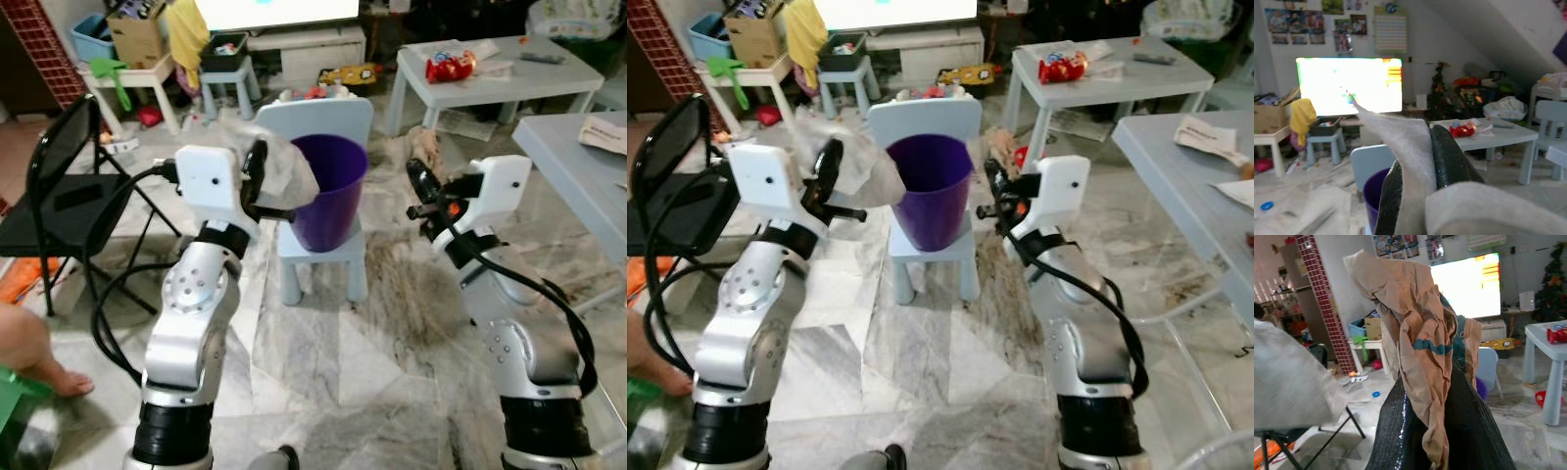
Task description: Picking trash to rubbish bin
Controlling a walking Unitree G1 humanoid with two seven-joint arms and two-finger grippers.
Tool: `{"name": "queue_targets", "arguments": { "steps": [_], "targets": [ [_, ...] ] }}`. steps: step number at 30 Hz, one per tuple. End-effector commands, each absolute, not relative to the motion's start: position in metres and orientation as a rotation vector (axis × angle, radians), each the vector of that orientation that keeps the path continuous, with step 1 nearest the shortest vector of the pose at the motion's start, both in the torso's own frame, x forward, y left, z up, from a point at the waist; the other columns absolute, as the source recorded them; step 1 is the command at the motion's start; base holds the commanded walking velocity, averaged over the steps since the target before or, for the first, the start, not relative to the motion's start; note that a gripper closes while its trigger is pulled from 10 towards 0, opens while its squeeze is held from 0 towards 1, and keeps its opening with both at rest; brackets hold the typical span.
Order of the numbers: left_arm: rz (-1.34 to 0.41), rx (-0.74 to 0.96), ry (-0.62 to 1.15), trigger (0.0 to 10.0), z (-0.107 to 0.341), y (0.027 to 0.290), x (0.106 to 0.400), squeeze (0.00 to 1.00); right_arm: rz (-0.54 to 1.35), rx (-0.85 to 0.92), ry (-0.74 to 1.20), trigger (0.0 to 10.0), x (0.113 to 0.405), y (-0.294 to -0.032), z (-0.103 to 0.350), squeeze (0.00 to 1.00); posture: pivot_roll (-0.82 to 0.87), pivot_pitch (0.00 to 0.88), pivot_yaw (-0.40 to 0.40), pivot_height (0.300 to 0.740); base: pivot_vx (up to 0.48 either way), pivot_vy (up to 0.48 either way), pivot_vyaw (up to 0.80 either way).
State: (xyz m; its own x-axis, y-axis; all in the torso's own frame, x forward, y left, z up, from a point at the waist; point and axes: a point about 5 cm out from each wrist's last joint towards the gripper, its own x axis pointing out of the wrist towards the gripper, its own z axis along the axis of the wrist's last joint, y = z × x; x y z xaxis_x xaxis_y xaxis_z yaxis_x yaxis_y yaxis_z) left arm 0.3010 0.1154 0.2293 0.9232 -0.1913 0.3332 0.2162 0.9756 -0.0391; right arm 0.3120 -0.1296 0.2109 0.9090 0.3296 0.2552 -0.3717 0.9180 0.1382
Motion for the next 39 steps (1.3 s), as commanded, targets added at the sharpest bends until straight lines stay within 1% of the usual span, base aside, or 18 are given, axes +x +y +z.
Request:
{"name": "queue_targets", "arguments": {
  "steps": [1,4,15,28,39],
  "targets": [
    [-0.220,-0.083,-0.329,10.0,0.2287,0.1149,0.3002,0.00,0.366,0.189,-0.251,10.0,0.3117,-0.1309,0.2156,0.00,0.00,0.072,0.030,0.740,0.000,0.000,0.00],
    [-0.242,-0.106,-0.321,10.0,0.2280,0.1138,0.2999,0.00,0.375,0.186,-0.260,10.0,0.3114,-0.1299,0.2174,0.00,0.00,0.073,0.029,0.740,0.000,0.000,0.00],
    [-0.236,-0.111,-0.309,10.0,0.2256,0.1141,0.2998,0.00,0.379,0.191,-0.266,10.0,0.3104,-0.1290,0.2185,0.00,0.00,0.074,0.026,0.740,0.000,0.000,0.00],
    [-0.245,-0.099,-0.318,10.0,0.2265,0.1133,0.2995,0.00,0.390,0.184,-0.271,10.0,0.3092,-0.1277,0.2194,0.00,-0.01,0.084,0.024,0.740,0.318,0.000,0.00],
    [-0.249,-0.085,-0.321,10.0,0.2271,0.1134,0.2995,0.00,0.391,0.180,-0.276,10.0,0.3084,-0.1272,0.2198,0.00,-0.01,0.084,0.027,0.740,0.448,0.000,0.00]
  ]
}}
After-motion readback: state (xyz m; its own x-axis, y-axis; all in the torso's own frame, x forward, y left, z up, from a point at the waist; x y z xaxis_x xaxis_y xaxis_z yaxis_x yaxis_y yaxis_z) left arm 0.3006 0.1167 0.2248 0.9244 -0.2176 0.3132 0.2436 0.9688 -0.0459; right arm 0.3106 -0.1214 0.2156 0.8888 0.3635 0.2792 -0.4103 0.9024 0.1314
